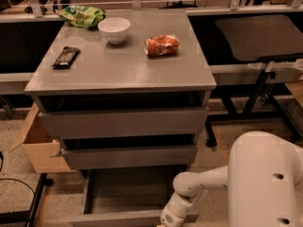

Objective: Close bottom drawer

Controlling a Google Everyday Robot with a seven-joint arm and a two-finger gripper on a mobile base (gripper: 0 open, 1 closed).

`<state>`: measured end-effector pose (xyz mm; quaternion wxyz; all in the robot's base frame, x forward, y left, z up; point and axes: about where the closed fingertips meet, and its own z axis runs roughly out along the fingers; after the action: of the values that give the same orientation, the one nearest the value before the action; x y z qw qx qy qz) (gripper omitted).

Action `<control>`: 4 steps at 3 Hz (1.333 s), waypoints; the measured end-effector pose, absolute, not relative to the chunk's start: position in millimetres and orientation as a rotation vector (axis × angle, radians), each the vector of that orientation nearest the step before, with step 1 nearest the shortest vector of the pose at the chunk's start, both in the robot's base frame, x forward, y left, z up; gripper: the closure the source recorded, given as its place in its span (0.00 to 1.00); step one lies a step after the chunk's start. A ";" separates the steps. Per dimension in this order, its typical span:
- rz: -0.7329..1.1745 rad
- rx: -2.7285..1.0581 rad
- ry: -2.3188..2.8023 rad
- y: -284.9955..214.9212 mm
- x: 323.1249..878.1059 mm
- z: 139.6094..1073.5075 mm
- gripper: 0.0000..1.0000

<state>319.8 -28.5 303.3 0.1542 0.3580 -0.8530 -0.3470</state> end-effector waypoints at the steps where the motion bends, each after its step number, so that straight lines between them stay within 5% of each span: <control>1: -0.996 1.026 -2.441 -27.9 318.3 302.7 0.65; 2: -0.997 1.026 -2.437 -27.4 316.6 302.1 0.88; 3: -0.994 1.051 -2.455 -24.4 324.4 277.9 1.00; 4: -0.976 1.107 -2.504 -20.7 344.4 246.3 1.00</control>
Offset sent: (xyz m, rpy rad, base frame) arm -0.0014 0.0005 -0.0005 0.0006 0.0028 0.0017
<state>344.4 -20.7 246.3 0.1173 0.3782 -0.8556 -0.3334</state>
